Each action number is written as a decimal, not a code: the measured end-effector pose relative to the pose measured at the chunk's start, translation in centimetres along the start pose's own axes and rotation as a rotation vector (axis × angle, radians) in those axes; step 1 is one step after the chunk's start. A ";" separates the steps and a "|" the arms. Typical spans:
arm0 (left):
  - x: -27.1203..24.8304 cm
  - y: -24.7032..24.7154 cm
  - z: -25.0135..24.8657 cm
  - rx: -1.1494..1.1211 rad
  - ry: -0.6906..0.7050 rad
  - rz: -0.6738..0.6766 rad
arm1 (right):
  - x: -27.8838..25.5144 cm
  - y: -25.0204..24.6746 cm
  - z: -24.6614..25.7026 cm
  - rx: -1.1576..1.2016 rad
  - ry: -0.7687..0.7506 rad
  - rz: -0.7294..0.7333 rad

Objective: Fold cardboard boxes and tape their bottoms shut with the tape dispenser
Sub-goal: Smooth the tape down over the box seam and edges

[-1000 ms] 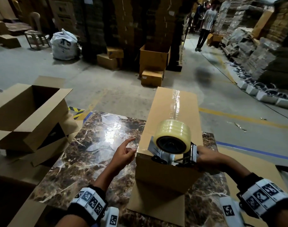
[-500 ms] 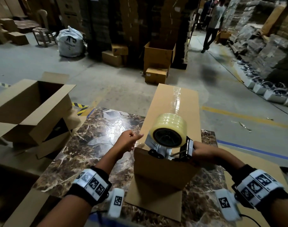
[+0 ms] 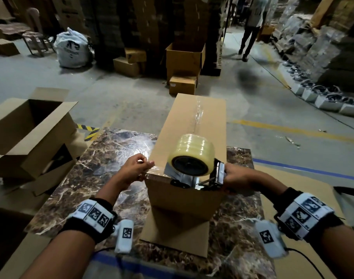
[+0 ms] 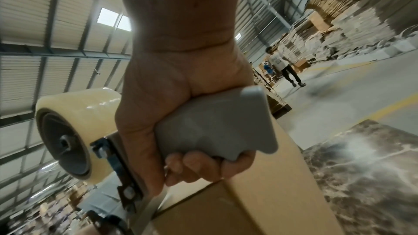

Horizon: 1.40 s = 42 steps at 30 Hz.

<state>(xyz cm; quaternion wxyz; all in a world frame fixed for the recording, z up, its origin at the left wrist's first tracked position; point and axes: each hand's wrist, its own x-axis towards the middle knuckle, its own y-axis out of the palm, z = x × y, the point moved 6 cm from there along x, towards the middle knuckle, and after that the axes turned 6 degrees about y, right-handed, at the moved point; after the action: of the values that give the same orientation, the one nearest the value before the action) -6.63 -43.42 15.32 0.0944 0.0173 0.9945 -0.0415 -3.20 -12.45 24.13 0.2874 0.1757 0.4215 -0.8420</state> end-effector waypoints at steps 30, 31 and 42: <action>-6.0 11.1 -1.3 1.160 1.136 -0.132 | -4.8 -2.4 -5.0 0.147 0.011 0.037; -5.8 11.0 -1.1 1.162 1.122 -0.129 | -5.3 -2.8 -5.9 0.147 0.021 0.040; -6.7 15.5 -2.4 1.215 1.063 -0.064 | -6.4 -3.9 -8.2 0.113 0.047 0.025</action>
<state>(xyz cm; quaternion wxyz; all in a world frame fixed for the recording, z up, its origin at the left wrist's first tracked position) 0.15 -27.99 17.69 -0.4185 0.0547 0.7102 -0.5635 -0.30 -1.76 25.16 0.2777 0.2163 0.3778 -0.8564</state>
